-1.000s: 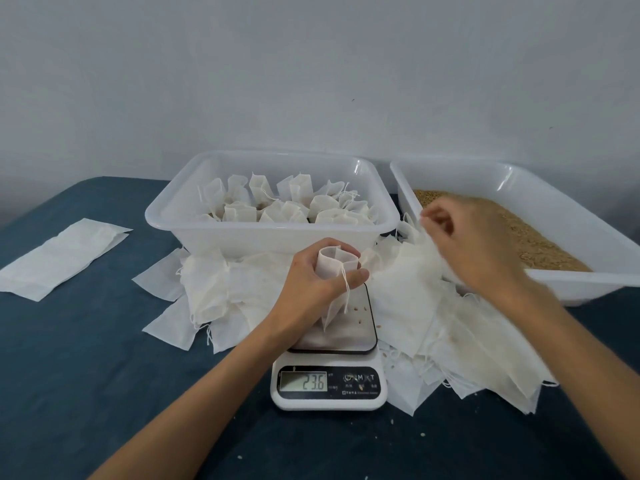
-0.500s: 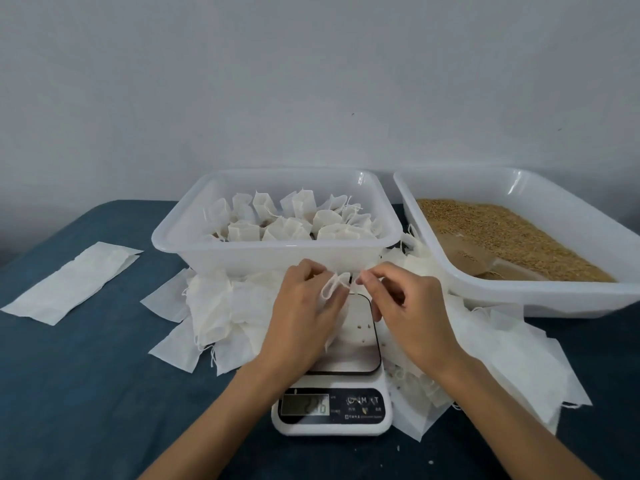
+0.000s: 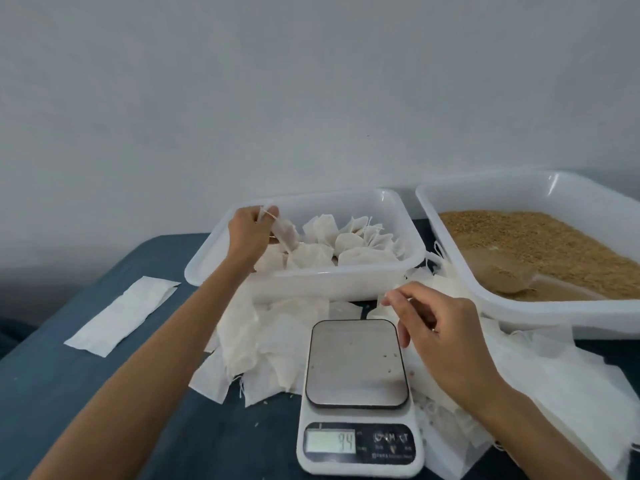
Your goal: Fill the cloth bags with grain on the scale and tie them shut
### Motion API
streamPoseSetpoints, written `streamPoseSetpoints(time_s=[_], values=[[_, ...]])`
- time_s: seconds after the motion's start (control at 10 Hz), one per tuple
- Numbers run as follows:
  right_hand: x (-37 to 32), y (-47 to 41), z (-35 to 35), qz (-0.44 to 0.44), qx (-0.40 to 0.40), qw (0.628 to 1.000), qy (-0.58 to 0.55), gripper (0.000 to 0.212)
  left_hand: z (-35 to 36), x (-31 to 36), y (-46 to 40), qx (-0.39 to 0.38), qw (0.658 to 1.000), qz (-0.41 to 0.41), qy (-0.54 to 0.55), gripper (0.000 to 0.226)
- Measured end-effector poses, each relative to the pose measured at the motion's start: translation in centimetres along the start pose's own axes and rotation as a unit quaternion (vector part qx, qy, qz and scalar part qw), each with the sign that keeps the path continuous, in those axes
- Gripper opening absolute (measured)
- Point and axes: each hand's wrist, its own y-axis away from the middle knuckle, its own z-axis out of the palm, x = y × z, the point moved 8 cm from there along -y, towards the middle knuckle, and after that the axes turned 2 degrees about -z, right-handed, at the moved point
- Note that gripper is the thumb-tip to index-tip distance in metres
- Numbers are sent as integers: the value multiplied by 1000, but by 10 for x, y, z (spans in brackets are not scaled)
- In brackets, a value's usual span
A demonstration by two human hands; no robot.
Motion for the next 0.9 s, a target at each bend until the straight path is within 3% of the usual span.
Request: streamPoseSetpoints(time_s=[0.1,0.2,0.3,0.5,0.6,0.7,0.8,0.9], values=[[2,0,0,7,-3,1000,-3,23,11,-25,-34,-38,988,-17,-146,40],[5,-1,-1,16,-2,1000,-8,24,23,-40,-45,-89,952,-31,-290,35],[6,-2,-3,15,0,1000,0,23,32,-42,-52,-102,935,0,-338,47],[6,-1,-2,17,-6,1000,2,23,27,-37,-44,-71,938,15,-340,16],[7,-1,-1,20,-7,1000,-3,24,20,-10,-27,-27,927,88,-364,35],[8,-2,-1,22,-7,1000,0,23,18,28,29,31,942,195,-273,25],[8,-2,-3,21,-8,1000,6,23,20,40,115,-4,953,253,-169,6],[6,-2,-2,12,-14,1000,-2,23,20,18,173,-57,976,196,-79,24]])
